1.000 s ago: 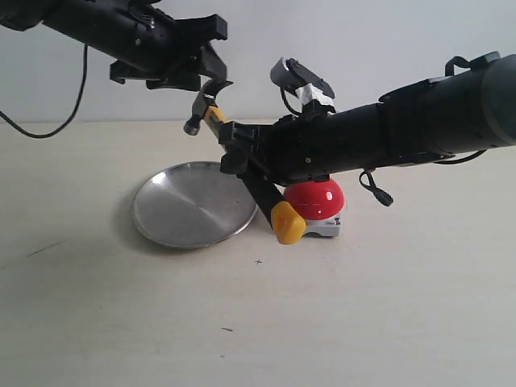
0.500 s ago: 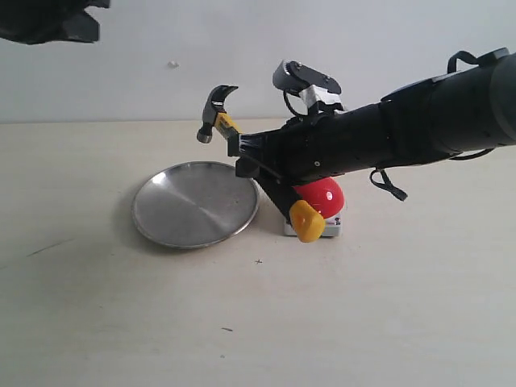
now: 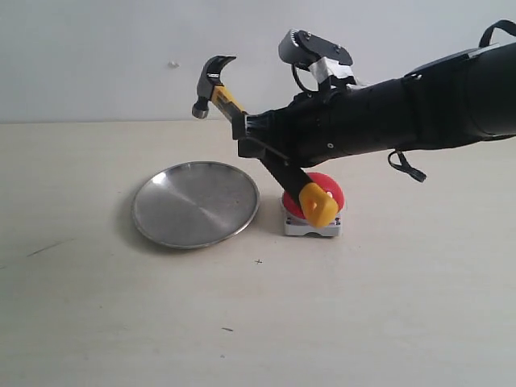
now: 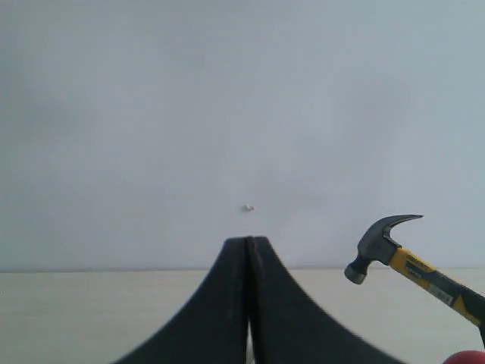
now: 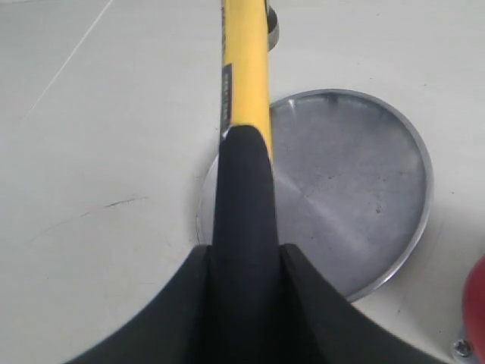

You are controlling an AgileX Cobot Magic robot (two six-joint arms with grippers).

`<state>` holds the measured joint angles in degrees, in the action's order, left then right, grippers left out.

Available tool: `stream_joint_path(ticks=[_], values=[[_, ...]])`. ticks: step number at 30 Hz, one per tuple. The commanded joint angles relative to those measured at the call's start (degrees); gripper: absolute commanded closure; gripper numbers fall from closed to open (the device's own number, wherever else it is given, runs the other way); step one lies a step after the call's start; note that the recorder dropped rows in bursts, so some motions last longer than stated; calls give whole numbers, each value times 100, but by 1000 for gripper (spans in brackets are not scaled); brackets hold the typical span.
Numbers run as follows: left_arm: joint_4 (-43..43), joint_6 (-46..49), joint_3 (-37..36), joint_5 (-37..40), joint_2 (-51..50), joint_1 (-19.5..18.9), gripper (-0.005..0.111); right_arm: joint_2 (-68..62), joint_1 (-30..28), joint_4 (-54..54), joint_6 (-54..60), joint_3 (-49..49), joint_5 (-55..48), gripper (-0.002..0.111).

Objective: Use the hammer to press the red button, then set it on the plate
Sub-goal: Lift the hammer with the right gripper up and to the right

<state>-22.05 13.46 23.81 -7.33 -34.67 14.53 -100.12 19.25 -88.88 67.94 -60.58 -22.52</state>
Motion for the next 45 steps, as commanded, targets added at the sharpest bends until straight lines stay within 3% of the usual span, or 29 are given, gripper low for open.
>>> stream_joint_path(ticks=[1,13,17,26,30,34,37,45], values=[[53,19,-757,-130,1101,-9,106,153,-5,-68,100,-34,123,108],[53,-182,-2028,-153,2701,-9,106,719,-5,974,243,-34,1047,108],[53,-182,-2381,-124,2850,-9,106,1211,-5,1743,-293,-6,1070,108],[53,-171,-2381,775,2874,-9,106,2608,-5,2780,-1064,596,1478,108],[484,-146,-2381,1251,2874,-9,106,3242,-5,3180,-1337,1068,1349,108],[116,-357,-2381,1326,2874,-9,106,3595,-5,3874,-2109,1744,1625,108],[-439,-357,-2381,1375,2874,-9,106,3422,-5,3949,-2459,2699,2615,108],[-395,-346,-2381,1455,2874,-9,106,2431,-5,3977,-2448,2922,2758,108]])
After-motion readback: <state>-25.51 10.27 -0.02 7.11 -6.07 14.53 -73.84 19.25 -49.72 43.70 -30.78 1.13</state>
